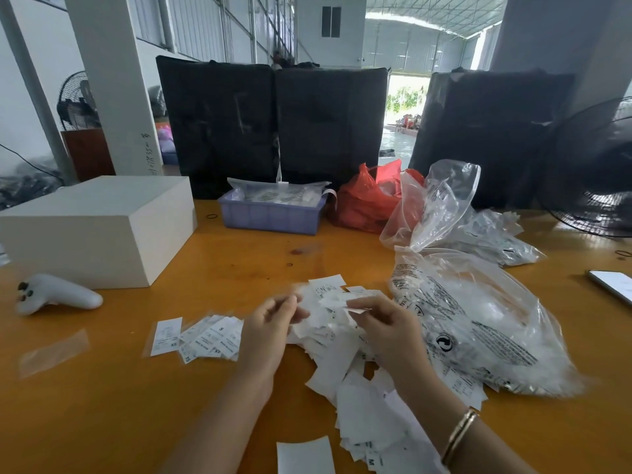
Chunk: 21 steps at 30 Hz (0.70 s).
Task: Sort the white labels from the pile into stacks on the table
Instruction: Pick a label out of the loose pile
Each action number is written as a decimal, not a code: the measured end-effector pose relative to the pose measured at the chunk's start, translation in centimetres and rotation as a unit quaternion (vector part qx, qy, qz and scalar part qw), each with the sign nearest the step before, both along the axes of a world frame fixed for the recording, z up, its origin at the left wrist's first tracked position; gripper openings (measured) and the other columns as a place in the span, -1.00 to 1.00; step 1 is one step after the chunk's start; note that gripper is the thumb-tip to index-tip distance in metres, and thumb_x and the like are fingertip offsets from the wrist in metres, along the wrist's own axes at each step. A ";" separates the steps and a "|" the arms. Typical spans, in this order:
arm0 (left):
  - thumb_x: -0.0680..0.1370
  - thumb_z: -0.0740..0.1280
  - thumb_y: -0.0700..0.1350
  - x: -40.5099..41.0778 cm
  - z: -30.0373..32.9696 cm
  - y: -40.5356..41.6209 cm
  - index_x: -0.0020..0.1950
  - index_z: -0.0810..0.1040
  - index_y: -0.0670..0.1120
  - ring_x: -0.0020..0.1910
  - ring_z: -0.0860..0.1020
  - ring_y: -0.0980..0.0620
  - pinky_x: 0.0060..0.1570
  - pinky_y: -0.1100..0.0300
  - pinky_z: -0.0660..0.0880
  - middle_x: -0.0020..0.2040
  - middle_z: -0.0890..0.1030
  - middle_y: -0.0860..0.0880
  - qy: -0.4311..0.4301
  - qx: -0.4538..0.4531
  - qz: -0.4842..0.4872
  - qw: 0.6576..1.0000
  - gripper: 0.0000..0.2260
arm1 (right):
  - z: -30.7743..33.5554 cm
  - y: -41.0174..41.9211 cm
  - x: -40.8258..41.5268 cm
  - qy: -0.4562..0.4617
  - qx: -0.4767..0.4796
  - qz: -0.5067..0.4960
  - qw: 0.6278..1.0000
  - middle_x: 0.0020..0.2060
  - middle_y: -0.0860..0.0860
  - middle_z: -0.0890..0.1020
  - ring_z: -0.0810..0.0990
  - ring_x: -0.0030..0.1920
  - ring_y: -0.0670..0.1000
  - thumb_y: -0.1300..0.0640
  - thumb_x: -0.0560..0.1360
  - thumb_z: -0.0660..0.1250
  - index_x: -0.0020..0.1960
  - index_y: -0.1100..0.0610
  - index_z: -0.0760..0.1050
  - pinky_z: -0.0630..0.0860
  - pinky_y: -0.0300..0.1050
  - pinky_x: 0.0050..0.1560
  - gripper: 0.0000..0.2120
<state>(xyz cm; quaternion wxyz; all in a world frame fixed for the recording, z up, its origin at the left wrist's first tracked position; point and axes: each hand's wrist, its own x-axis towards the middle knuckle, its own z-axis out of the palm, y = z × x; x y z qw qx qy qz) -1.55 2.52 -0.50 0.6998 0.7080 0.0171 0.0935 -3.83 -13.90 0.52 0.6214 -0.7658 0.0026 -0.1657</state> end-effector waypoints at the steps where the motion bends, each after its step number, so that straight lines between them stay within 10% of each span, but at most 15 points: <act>1: 0.61 0.25 -0.03 -0.2 0.0 -0.2 -0.05 0.59 0.10 -0.21 0.60 0.32 -0.29 0.43 0.45 -0.23 0.67 0.20 -0.002 0.010 -0.013 1.000 -0.87 | -0.1 -0.4 -0.4 0.009 0.023 -0.006 1.000 -0.39 -0.12 0.65 0.55 -0.41 -0.16 0.28 0.50 0.36 -0.26 -0.16 0.65 0.40 -0.36 -0.45 -0.64; 10: 0.49 0.40 0.05 -1.2 0.1 -1.4 -0.11 0.64 0.06 -0.18 0.58 0.32 -0.30 0.46 0.46 -0.21 0.66 0.24 -0.023 0.074 -0.079 0.994 -0.91 | 0.3 -1.3 -2.5 0.010 0.205 0.026 0.978 -0.20 -0.04 0.70 0.62 -0.22 -0.09 0.06 0.45 0.36 -0.10 -0.02 0.70 0.55 -0.27 -0.17 -0.87; 14: 0.50 0.40 -0.04 -1.7 0.3 -1.7 -0.11 0.61 0.04 -0.15 0.63 0.26 -0.26 0.50 0.47 -0.20 0.69 0.18 -0.061 0.091 -0.098 0.989 -0.98 | 0.2 -1.5 -2.3 0.029 0.279 0.002 0.960 -0.17 -0.03 0.68 0.62 -0.14 0.03 0.31 0.48 0.36 0.09 -0.03 0.64 0.57 -0.09 0.01 -0.70; 21: 0.51 0.39 -0.08 -1.8 0.6 -1.5 -0.13 0.57 0.12 -0.12 0.61 0.19 -0.22 0.49 0.47 -0.18 0.68 0.11 -0.133 0.165 -0.091 0.973 -0.91 | 0.3 -1.5 -2.3 0.043 0.324 0.002 0.945 -0.13 0.11 0.70 0.70 -0.11 0.07 0.31 0.44 0.39 -0.04 0.16 0.61 0.58 -0.11 -0.10 -0.87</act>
